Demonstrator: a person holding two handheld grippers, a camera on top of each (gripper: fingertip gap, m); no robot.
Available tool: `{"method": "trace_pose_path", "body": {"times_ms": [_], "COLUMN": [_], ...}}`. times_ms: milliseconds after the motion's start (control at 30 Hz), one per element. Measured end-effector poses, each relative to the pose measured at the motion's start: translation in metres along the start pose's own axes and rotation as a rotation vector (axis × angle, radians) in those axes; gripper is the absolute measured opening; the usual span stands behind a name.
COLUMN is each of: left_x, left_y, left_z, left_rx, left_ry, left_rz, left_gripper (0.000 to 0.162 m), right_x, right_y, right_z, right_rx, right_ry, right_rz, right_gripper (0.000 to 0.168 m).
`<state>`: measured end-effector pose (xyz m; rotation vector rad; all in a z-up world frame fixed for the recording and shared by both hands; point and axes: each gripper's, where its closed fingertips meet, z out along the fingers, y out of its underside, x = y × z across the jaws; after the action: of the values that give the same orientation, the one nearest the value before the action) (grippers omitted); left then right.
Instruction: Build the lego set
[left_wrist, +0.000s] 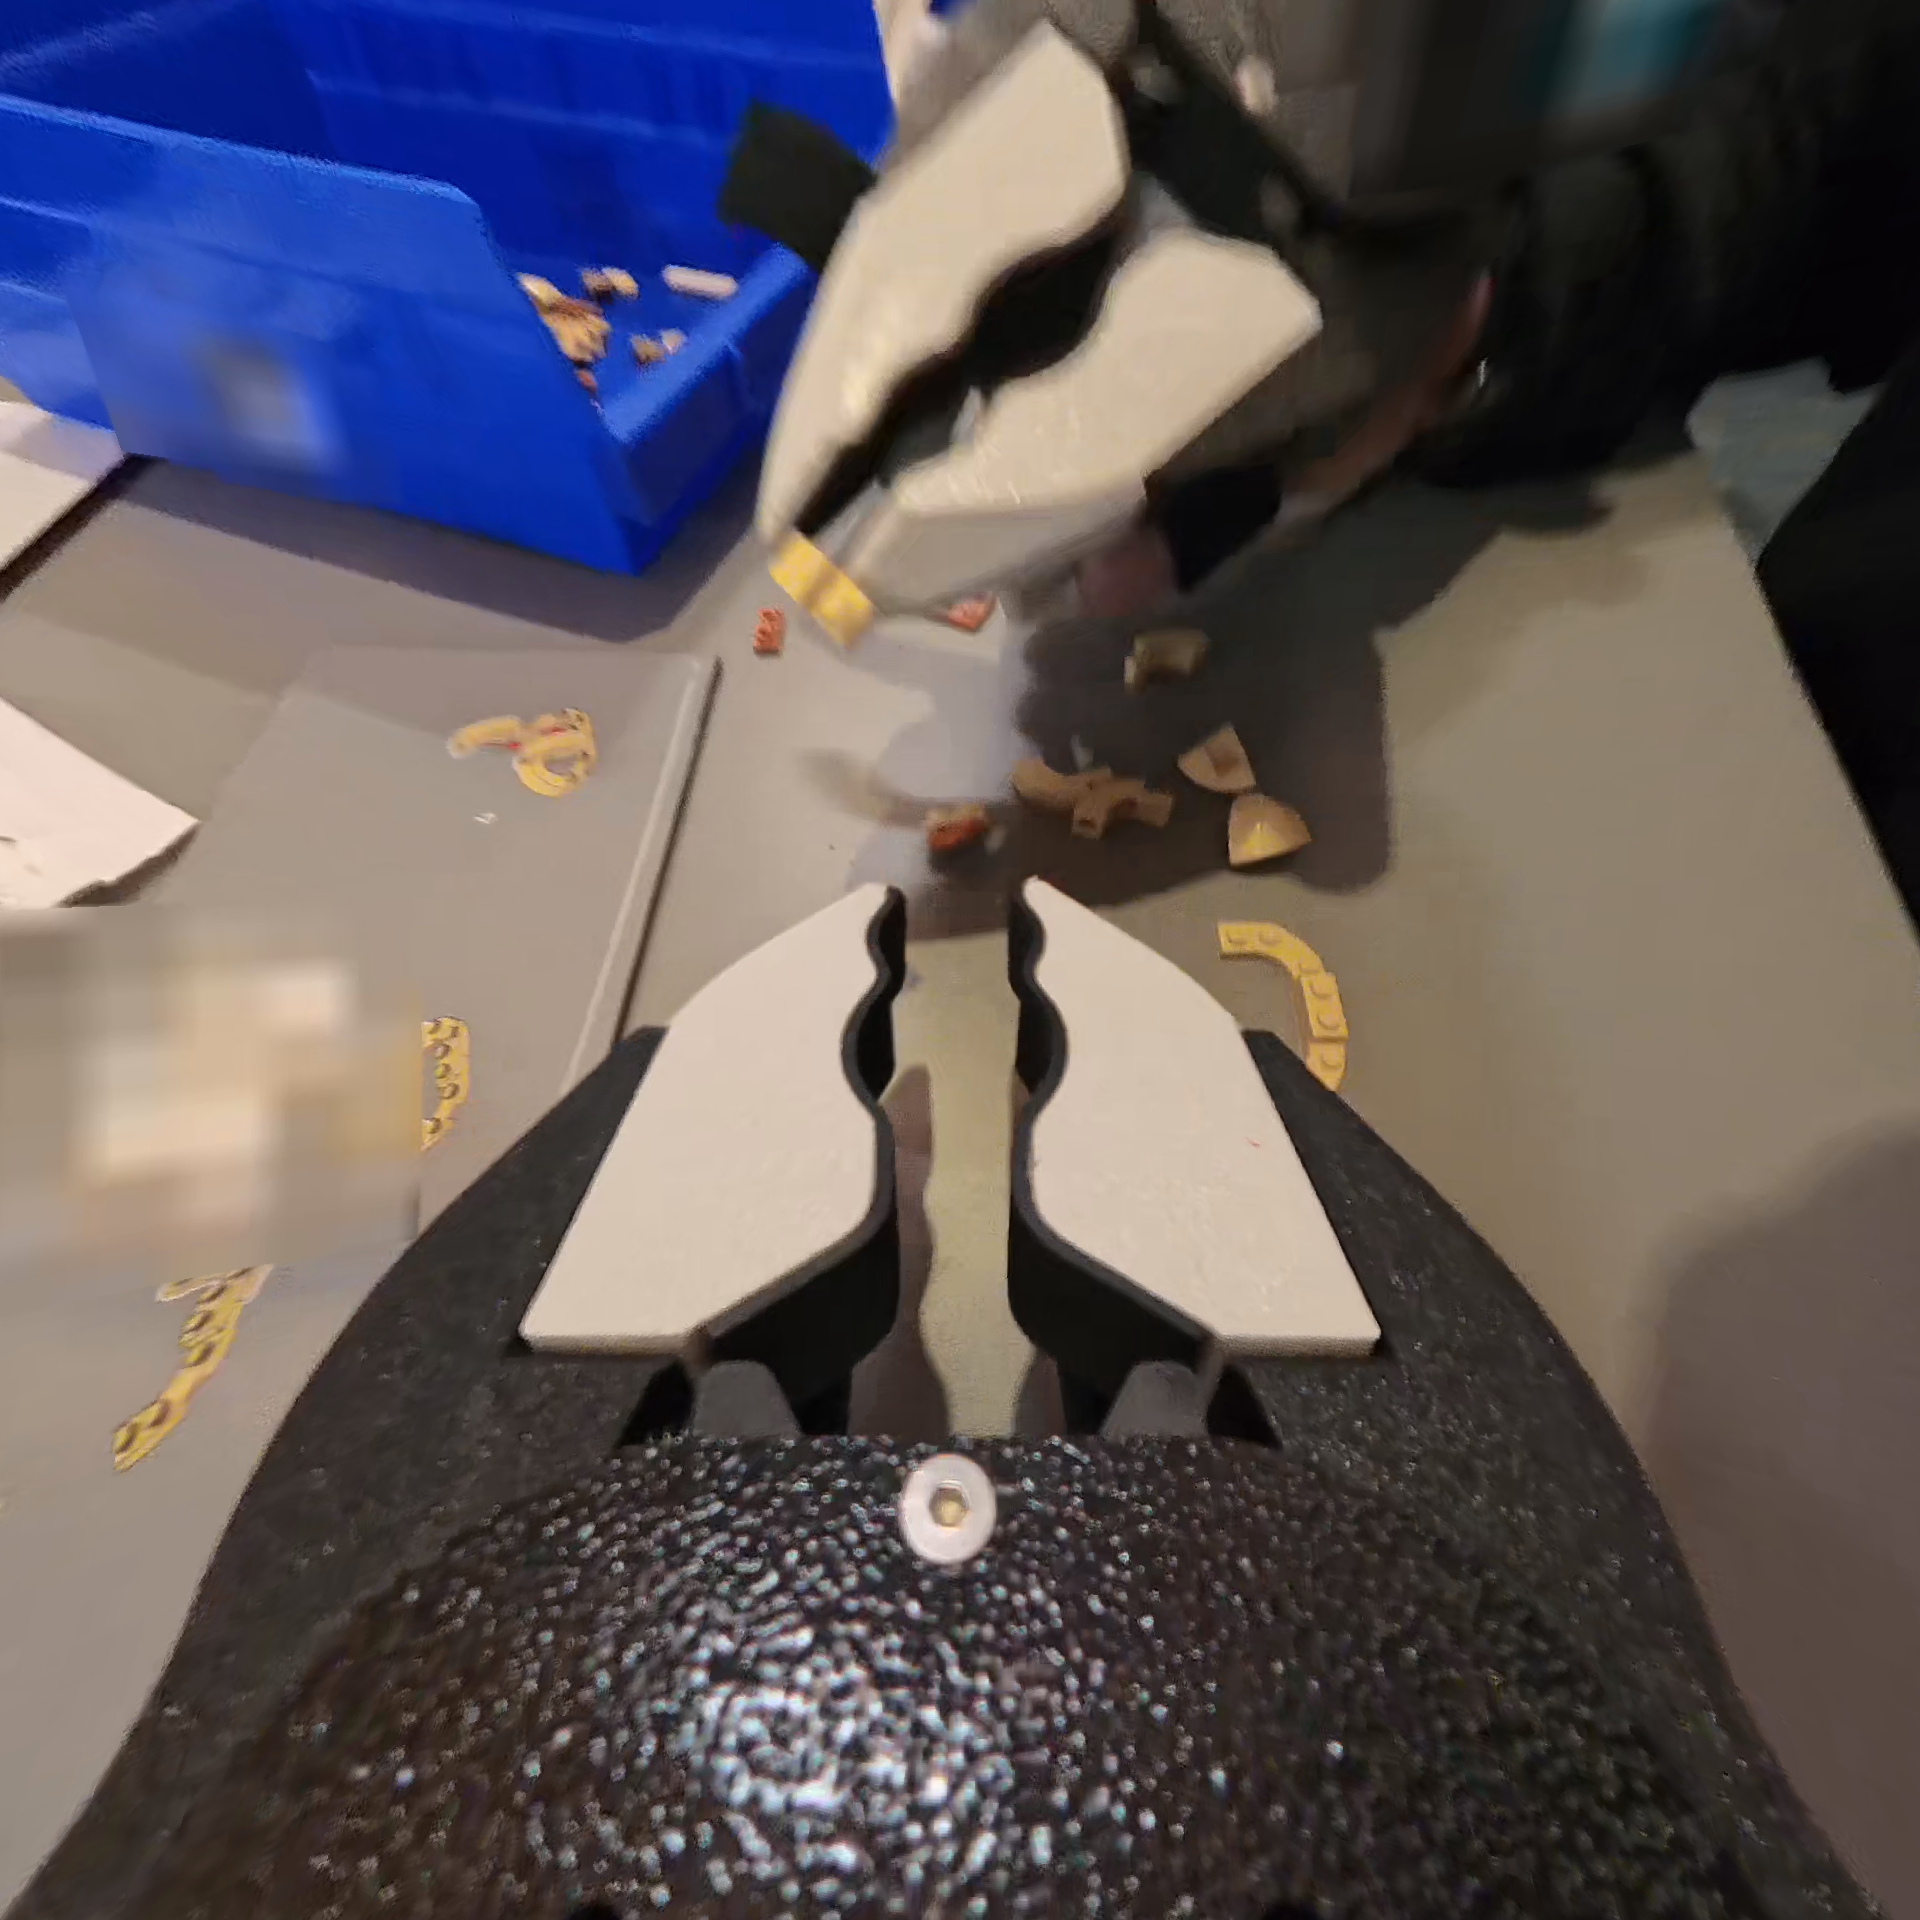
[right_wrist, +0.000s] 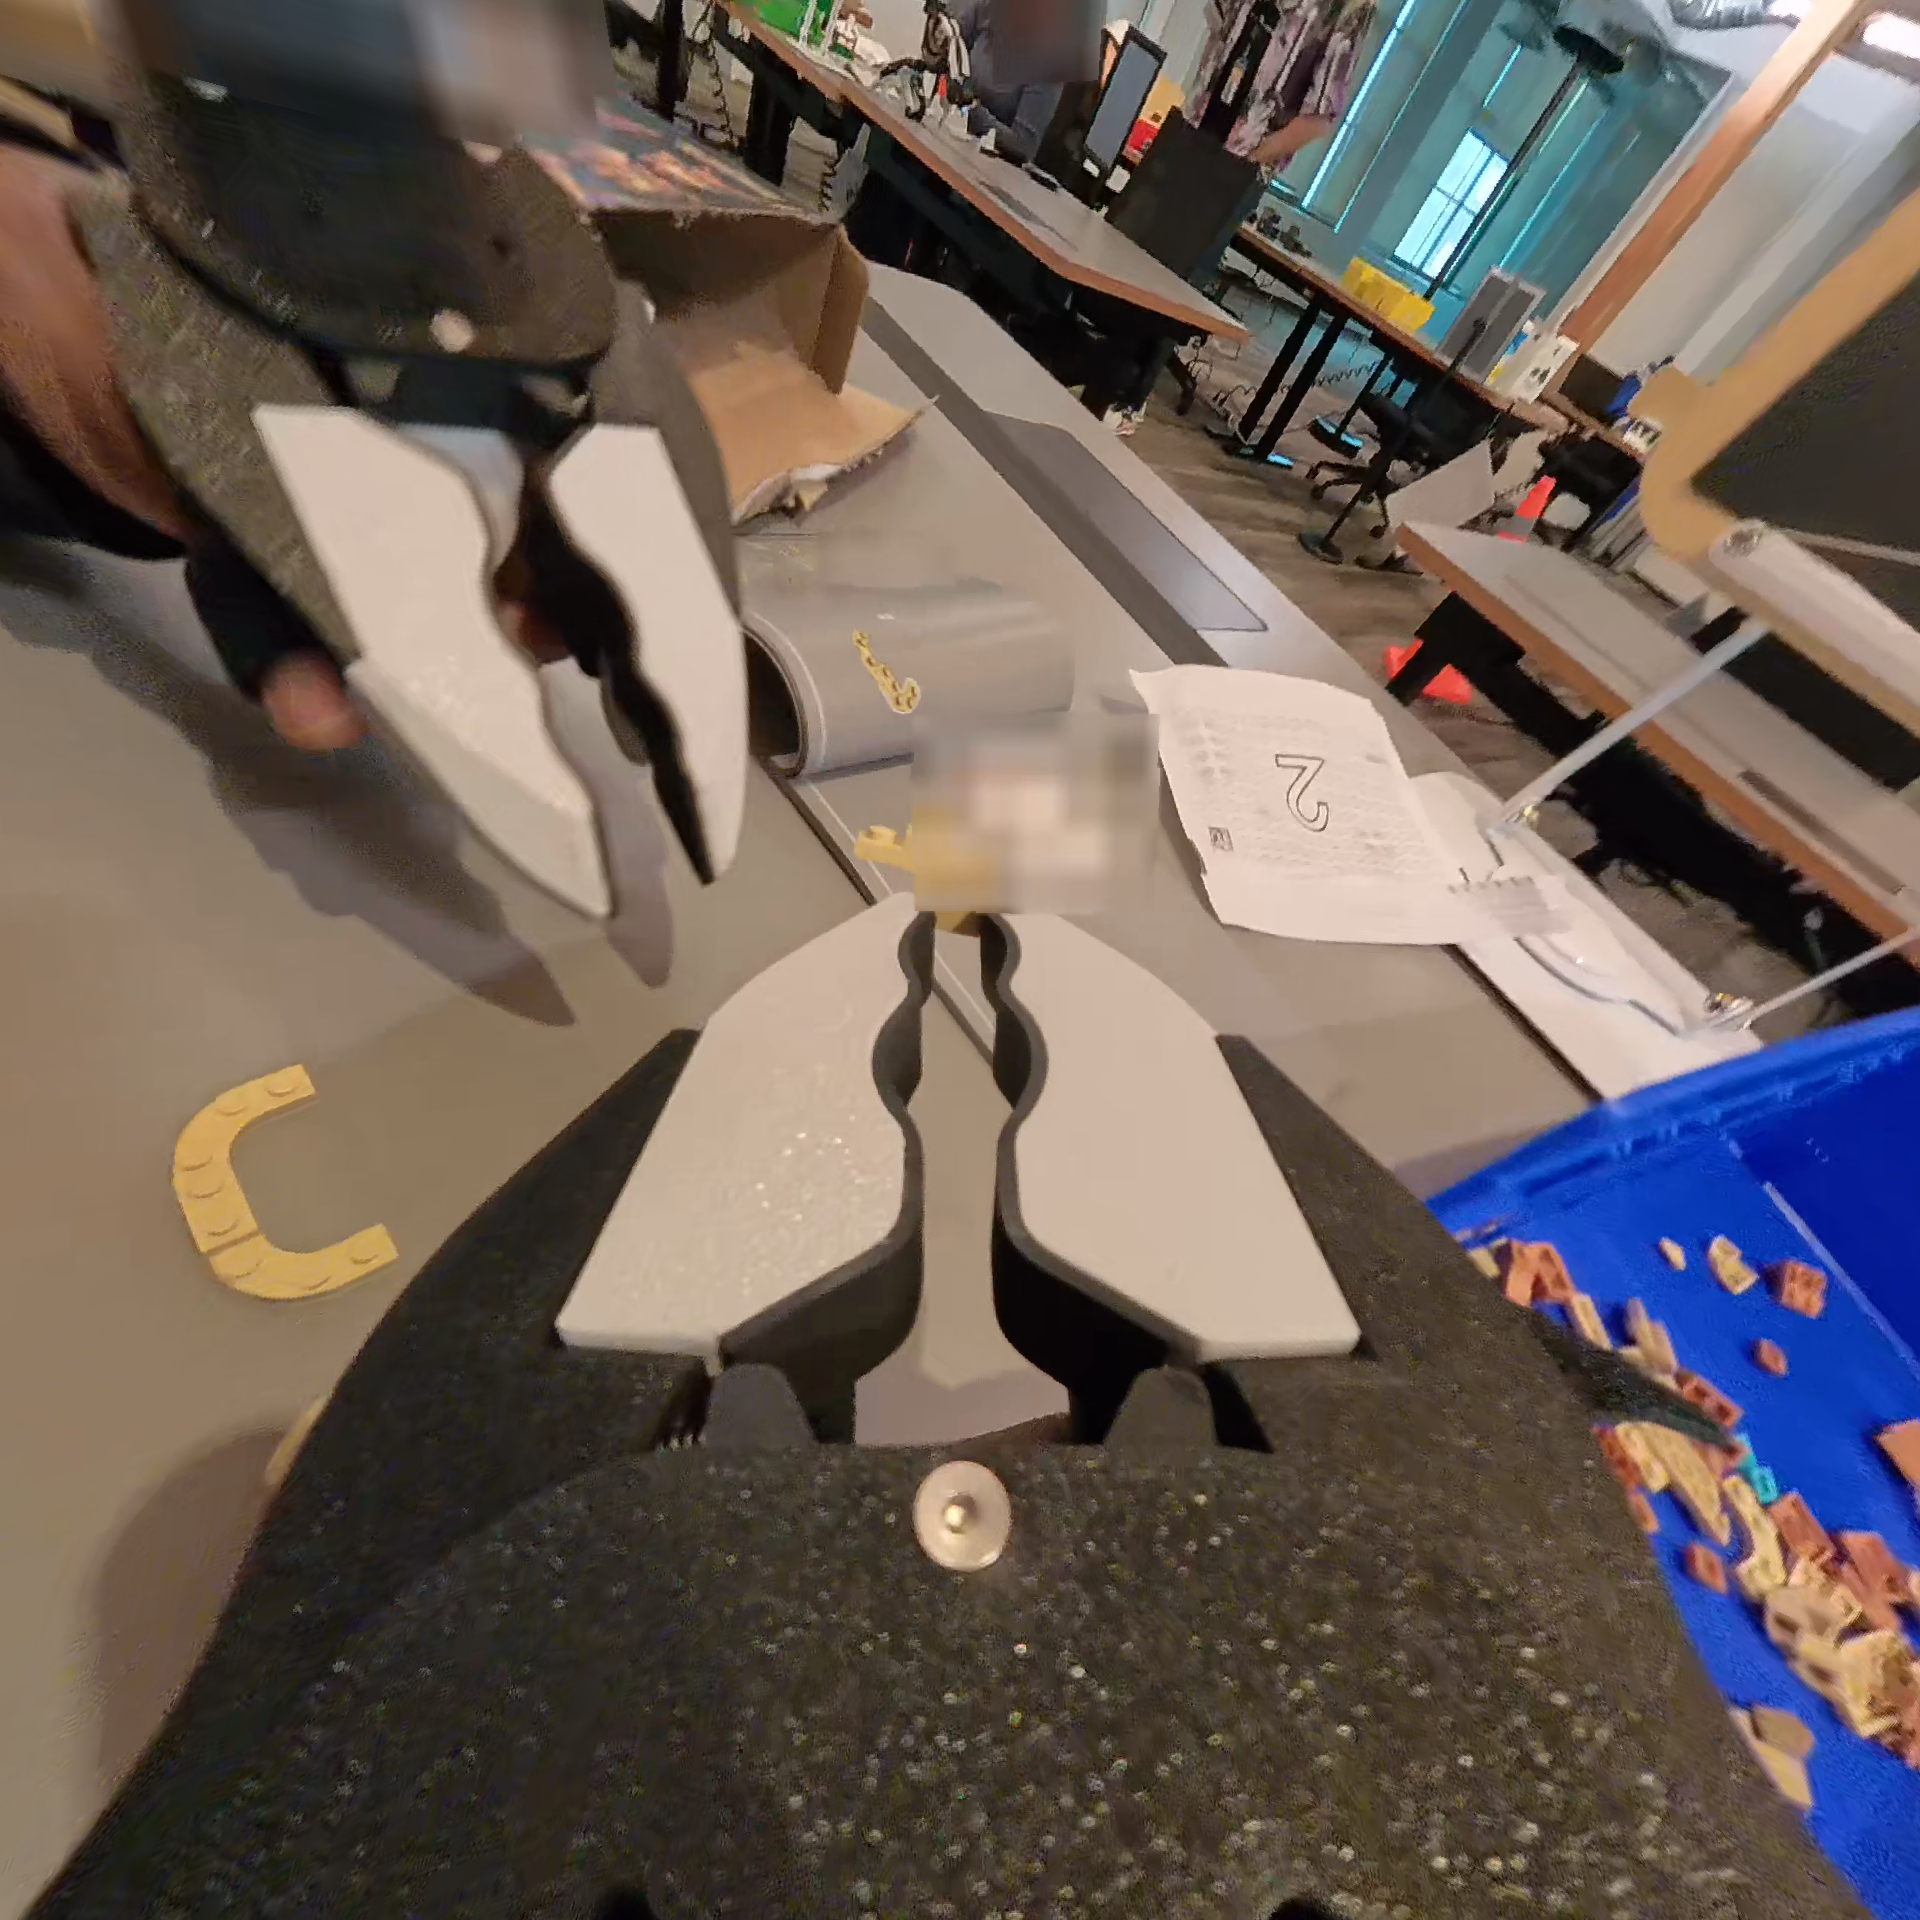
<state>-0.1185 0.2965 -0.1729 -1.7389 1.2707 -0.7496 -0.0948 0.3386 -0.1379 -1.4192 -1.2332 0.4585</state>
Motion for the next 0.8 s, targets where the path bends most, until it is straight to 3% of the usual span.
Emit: {"method": "trace_pose_path", "body": {"times_ms": [167,300,600,800], "left_x": [0.010,-0.004,-0.019,-0.013], "left_y": [0.018,0.021,0.013,0.026], "left_z": [0.020,0.035,0.059,0.060], "left_rx": [-0.161,-0.234,-0.319,-0.399], "left_ry": [-0.013,-0.059,0.109,0.126], "left_rz": [0.116,0.079,0.124,0.123], "left_gripper": [0.024,0.025,0.026,0.022], "right_x": [0.016,0.020,0.011,0.013], "right_y": [0.014,0.019,0.026,0.029], "right_z": [-0.017,-0.022,-0.024,-0.031], "right_rx": [-0.027,-0.068,-0.093,-0.090], "right_ry": [0.008,0.009,-0.060,-0.059], "right_rz": [0.069,0.073,0.097,0.096], "right_gripper": [0.008,0.008,0.008,0.008]}}
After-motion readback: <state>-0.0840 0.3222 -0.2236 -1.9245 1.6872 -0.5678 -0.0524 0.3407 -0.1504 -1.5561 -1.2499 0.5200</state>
